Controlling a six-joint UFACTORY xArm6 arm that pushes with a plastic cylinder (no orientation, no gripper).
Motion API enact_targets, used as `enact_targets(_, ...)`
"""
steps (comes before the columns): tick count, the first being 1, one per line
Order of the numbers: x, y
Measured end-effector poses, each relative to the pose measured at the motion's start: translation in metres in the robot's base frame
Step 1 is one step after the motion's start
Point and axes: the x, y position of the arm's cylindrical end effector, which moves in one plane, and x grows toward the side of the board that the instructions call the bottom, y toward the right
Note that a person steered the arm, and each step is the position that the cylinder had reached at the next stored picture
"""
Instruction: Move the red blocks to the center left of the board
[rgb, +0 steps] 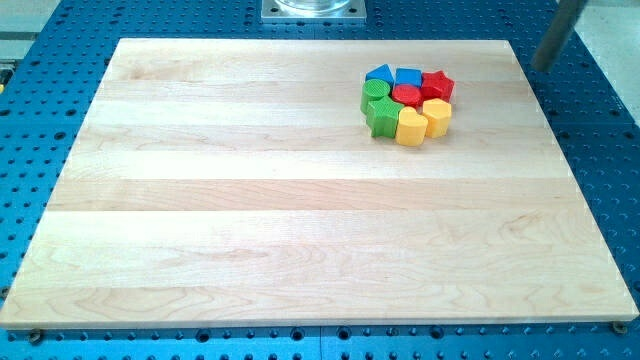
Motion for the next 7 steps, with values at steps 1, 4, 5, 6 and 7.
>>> enact_targets(1, 0.02, -0.083)
enact_targets(4, 0.09, -0.153)
enact_targets(5, 0.092, -0.187)
enact_targets(6, 0.1, -0.237)
enact_targets(7, 0.114, -0.282)
